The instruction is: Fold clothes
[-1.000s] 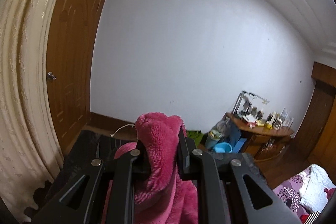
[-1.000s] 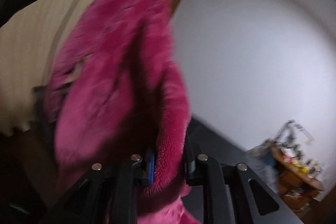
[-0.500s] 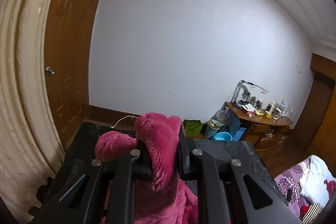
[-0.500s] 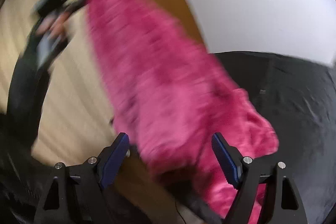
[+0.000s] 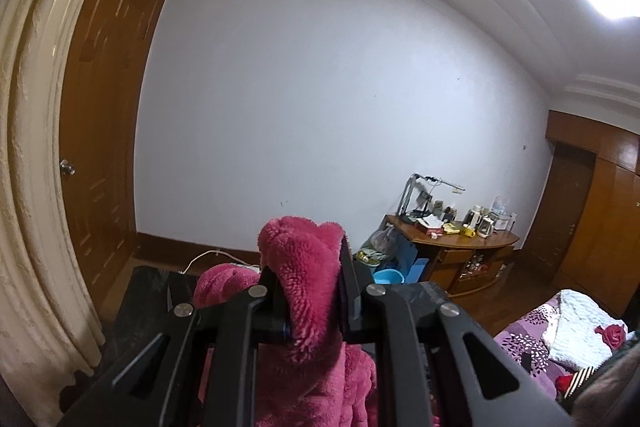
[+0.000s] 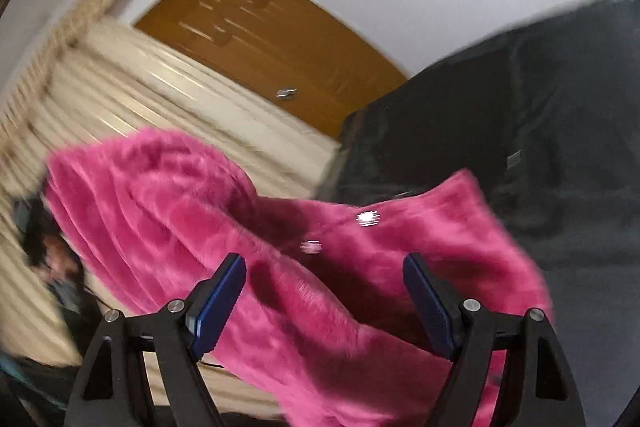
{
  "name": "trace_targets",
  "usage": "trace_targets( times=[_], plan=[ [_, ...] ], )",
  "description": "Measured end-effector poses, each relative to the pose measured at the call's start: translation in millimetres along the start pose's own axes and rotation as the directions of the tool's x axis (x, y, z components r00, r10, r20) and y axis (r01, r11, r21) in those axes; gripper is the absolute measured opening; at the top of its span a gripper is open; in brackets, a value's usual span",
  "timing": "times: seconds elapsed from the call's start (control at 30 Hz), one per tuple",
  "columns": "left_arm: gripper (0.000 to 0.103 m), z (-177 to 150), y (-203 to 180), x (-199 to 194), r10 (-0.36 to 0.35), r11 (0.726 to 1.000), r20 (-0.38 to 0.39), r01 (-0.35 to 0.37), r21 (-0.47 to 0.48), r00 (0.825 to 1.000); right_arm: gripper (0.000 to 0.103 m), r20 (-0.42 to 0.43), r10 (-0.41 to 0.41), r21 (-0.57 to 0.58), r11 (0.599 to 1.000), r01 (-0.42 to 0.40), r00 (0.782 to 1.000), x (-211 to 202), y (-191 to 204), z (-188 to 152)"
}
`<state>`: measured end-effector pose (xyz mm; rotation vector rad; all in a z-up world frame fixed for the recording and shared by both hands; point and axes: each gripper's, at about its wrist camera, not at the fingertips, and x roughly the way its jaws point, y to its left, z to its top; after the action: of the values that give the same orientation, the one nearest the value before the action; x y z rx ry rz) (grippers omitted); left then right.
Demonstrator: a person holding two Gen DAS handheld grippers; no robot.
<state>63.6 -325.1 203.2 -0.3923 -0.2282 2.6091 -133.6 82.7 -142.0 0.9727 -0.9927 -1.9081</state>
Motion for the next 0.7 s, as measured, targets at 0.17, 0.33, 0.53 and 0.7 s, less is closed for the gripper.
trace_targets(
  times=[0.17,0.33,0.53,0.7],
  plan=[
    [0.018,4.3,9.6,-7.3,-0.011,1.000,0.012,0.011,-0.006,1.000,0.083,-0.107,0.197,0.044,0.980,-0.194,0.975,38.7,-4.0,-12.1],
    [0.018,6.6,15.8,-4.5,-0.004,1.000,0.009,0.004,-0.007,1.000,0.083,-0.200,0.213,0.050,0.977,-0.207,0.956,78.1,-1.8,-11.8],
    [0.018,7.5,24.1,-2.1,0.016,1.000,0.008,-0.016,-0.021,1.000,0.061,-0.271,0.212,0.015,0.976,-0.216,0.939,96.4,15.3,-23.2],
    [0.018,7.5,39.3,-1.4,0.051,0.997,0.005,-0.050,-0.053,0.999,0.021,-0.238,0.104,0.002,0.994,-0.107,0.966,85.2,24.9,-36.9]
  ],
)
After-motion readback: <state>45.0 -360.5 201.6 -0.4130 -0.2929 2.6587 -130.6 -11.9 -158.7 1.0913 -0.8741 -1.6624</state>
